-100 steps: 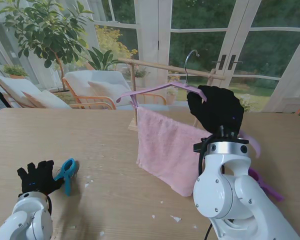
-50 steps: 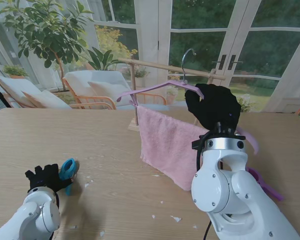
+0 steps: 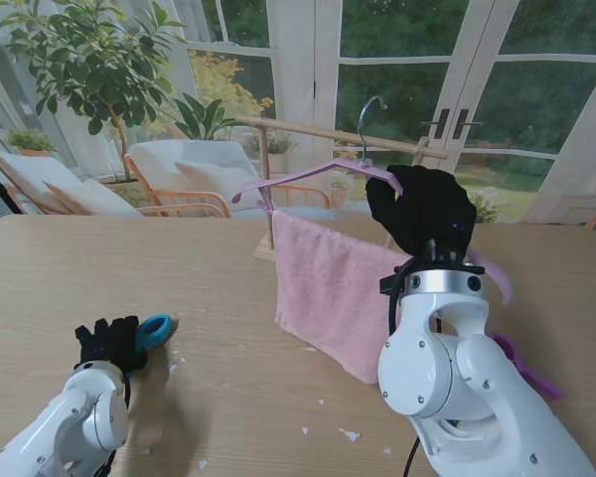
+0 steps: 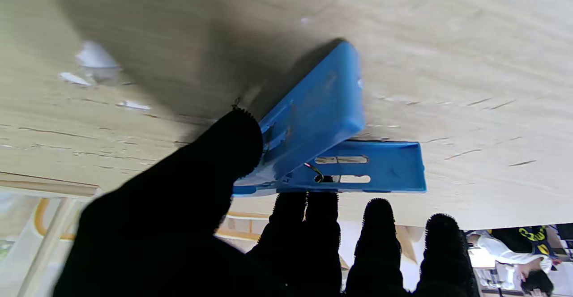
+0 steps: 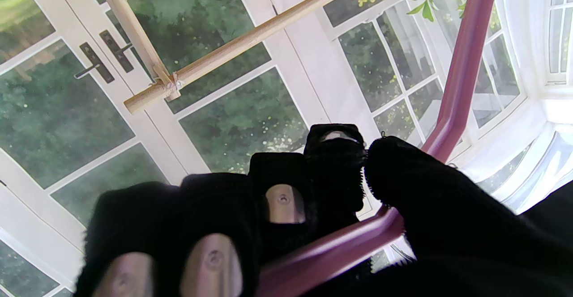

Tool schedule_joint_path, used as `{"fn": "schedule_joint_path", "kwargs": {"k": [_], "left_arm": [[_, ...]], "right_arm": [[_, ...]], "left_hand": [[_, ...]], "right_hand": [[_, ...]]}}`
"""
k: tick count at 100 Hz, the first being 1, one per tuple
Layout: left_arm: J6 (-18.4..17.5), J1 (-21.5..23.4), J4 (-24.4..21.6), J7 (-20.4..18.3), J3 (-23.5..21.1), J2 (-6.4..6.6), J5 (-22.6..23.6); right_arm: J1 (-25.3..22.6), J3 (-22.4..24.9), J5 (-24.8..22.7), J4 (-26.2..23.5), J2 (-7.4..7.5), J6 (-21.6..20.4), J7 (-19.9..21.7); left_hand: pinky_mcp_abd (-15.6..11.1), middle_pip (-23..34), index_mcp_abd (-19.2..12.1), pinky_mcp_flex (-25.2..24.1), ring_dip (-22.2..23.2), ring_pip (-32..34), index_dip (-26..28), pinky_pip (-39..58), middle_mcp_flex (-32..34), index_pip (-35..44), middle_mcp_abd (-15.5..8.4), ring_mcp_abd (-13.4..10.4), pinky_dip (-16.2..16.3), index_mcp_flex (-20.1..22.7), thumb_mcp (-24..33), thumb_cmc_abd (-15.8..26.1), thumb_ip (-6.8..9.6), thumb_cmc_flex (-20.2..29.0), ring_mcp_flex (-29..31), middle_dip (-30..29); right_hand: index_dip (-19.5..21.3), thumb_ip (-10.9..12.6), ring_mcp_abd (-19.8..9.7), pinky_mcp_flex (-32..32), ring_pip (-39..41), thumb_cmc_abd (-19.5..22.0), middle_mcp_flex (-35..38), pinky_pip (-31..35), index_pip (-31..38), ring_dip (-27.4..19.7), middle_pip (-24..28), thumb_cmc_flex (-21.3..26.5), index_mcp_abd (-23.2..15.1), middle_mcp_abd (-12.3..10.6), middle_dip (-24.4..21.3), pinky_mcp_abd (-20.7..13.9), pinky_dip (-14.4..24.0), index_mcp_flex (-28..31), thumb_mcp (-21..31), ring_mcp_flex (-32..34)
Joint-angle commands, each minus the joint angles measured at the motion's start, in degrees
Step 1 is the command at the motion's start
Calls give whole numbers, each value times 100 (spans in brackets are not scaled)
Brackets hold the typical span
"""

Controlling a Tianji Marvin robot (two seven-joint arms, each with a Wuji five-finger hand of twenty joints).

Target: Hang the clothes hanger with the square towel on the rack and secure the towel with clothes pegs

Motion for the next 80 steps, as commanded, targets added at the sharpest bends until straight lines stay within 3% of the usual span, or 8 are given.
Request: {"fn": "schedule_joint_path", "kwargs": {"k": [1, 17, 25, 33, 43, 54, 80], "left_arm": [[-50, -133, -2, -113, 107, -31, -46], [-20, -438, 68, -268, 400, -14, -158], [5, -549, 72, -437, 506, 11, -172], [5, -610, 66, -568, 561, 33, -130], [25, -620, 40, -626, 563, 42, -116], [-18, -538, 11, -528, 458, 27, -90], [-191, -18, -293, -579, 0, 45, 285]], "right_arm": [[6, -6, -6, -11, -34, 22, 82], [20, 0, -26, 9, -25, 28, 118], [23, 8, -28, 15, -23, 29, 128], [31, 13, -19, 26, -24, 29, 127], [45, 12, -11, 39, -24, 32, 133], [65, 2, 4, 60, -26, 25, 131], [106, -50, 40, 85, -41, 11, 91]], "left_hand": [[26, 110, -214, 0, 48, 22, 173, 125, -74, 470, -209, -96, 108, -33, 147, 24, 63, 156, 58, 79], [-18, 49, -190, -89, 71, -20, 62, 99, -330, 315, -225, -85, 183, -172, 146, 5, 57, -156, -67, 54], [-73, -819, -191, -166, -29, -92, -489, -24, -410, -658, -175, -100, 125, -129, 150, -93, 56, -432, -280, -435], [-107, -1529, -238, -102, -258, -168, -884, -269, -610, -1680, -147, -120, -303, -166, 210, -175, 37, -634, -511, -620], [-157, -2119, -218, -12, -784, -278, -825, -534, -838, -2624, -171, -159, -1106, -217, 124, -229, -4, -822, -563, -557], [-181, -2242, -178, 11, -1152, -313, -917, -616, -860, -2776, -161, -175, -1512, -214, 145, -373, -80, -1063, -550, -662], [-141, -2122, -125, -21, -1115, -238, -687, -485, -866, -2669, -117, -127, -1536, -220, 273, -452, -121, -1171, -572, -430]], "right_hand": [[80, 215, 54, 468, 584, 399, 133, 1158, 60, -19, 256, -170, -46, 78, 97, -954, 201, 152, -31, 203], [80, 216, 54, 468, 583, 401, 133, 1158, 60, -18, 256, -167, -46, 78, 97, -955, 202, 152, -31, 203], [80, 215, 54, 468, 583, 412, 133, 1158, 60, -17, 256, -163, -46, 78, 97, -956, 201, 152, -32, 203], [81, 213, 54, 467, 583, 432, 133, 1158, 58, -17, 256, -160, -47, 78, 97, -953, 201, 144, -38, 203], [82, 207, 54, 467, 583, 446, 131, 1158, 55, -16, 255, -154, -45, 78, 97, -949, 201, 134, -55, 204], [83, 203, 54, 467, 583, 454, 128, 1158, 55, -16, 254, -145, -45, 78, 97, -947, 201, 132, -66, 204], [85, 203, 67, 467, 585, 461, 125, 1158, 53, -13, 253, -139, -44, 78, 97, -945, 206, 125, -78, 203]]}}
